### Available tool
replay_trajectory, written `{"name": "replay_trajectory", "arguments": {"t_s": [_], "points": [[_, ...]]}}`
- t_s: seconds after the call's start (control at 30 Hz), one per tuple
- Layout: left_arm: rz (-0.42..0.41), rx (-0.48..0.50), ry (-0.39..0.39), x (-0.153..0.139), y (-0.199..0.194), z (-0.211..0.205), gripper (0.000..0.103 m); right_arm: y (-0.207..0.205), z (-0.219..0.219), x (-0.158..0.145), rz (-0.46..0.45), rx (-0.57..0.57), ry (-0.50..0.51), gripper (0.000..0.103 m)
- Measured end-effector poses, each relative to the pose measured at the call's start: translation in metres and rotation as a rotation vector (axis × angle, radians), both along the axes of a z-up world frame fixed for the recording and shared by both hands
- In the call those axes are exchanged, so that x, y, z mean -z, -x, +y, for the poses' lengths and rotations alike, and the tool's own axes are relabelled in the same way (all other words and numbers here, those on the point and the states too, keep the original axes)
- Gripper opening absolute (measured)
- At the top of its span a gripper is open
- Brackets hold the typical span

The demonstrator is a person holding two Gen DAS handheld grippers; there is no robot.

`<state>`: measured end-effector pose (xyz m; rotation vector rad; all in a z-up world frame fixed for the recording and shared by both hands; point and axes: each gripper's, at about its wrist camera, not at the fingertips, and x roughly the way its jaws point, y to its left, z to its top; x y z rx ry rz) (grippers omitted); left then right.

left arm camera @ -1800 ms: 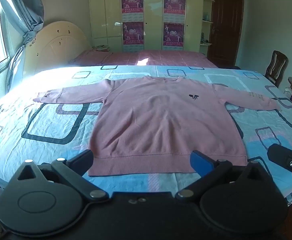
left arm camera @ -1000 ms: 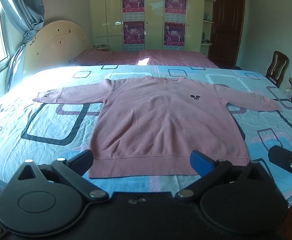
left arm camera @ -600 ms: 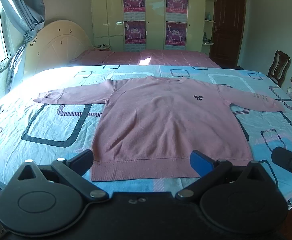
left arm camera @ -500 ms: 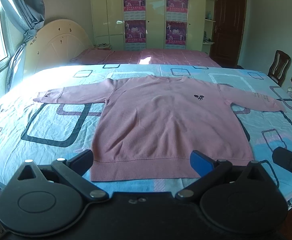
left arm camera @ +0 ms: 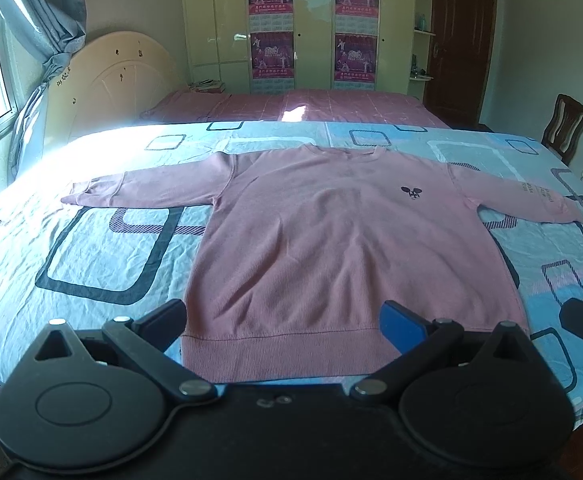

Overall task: Fold small clothes
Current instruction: 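Move both grippers open toward the pink sweatshirt's hem, then reach the right gripper to the sleeve cuff and close on it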

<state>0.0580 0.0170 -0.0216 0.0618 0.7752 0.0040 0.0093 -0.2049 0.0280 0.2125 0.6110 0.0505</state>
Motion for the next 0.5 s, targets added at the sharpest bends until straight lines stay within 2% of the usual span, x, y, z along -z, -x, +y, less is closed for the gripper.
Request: {"name": "replay_trajectory", "arguments": {"t_s": [0.2, 0.27, 0.5], "points": [[-0.004, 0.017, -0.018, 0.006, -0.027, 0.005, 0.103, -0.026, 0.0, 0.007, 0.017, 0.037, 0.004, 0.103], [-0.022, 0.021, 0.004, 0.008, -0.04, 0.007, 0.103, -0.037, 0.001, 0.009, 0.02, 0.051, 0.007, 0.103], [-0.007, 0.052, -0.004, 0.015, -0.088, 0.018, 0.103, -0.079, 0.005, 0.015, 0.034, 0.117, 0.012, 0.103]]}}
